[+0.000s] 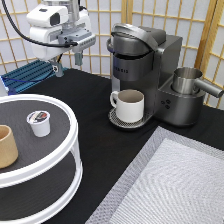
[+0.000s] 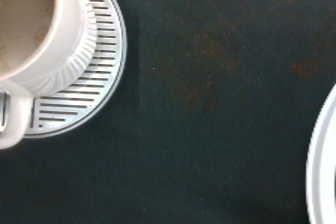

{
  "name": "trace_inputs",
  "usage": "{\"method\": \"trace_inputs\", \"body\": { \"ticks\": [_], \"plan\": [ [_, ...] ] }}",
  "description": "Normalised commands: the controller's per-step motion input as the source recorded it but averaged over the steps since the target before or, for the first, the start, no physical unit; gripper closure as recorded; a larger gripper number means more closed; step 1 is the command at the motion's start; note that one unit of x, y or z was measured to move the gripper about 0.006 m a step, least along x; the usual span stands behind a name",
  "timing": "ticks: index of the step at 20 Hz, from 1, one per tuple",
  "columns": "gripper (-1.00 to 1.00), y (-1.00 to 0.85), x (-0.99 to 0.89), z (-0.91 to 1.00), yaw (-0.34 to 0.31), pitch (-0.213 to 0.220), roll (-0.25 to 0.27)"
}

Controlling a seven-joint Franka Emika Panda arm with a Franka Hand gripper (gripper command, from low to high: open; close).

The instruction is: Make coffee

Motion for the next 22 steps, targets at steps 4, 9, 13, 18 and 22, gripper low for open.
{"method": "trace_inputs", "body": {
  "ticks": [4, 9, 13, 18, 22],
  "plan": [
    [-1.0, 0.0, 0.03, 0.01, 0.0, 0.022, 0.0],
    [-1.0, 0.01, 0.13, 0.09, -0.002, 0.021, 0.0],
    [-1.0, 0.01, 0.6, 0.69, 0.042, 0.129, 0.096],
    [-1.0, -0.01, 0.81, 0.93, 0.064, 0.097, 0.156],
    [-1.0, -0.07, 0.96, 0.85, 0.009, 0.041, 0.115]
  ]
}}
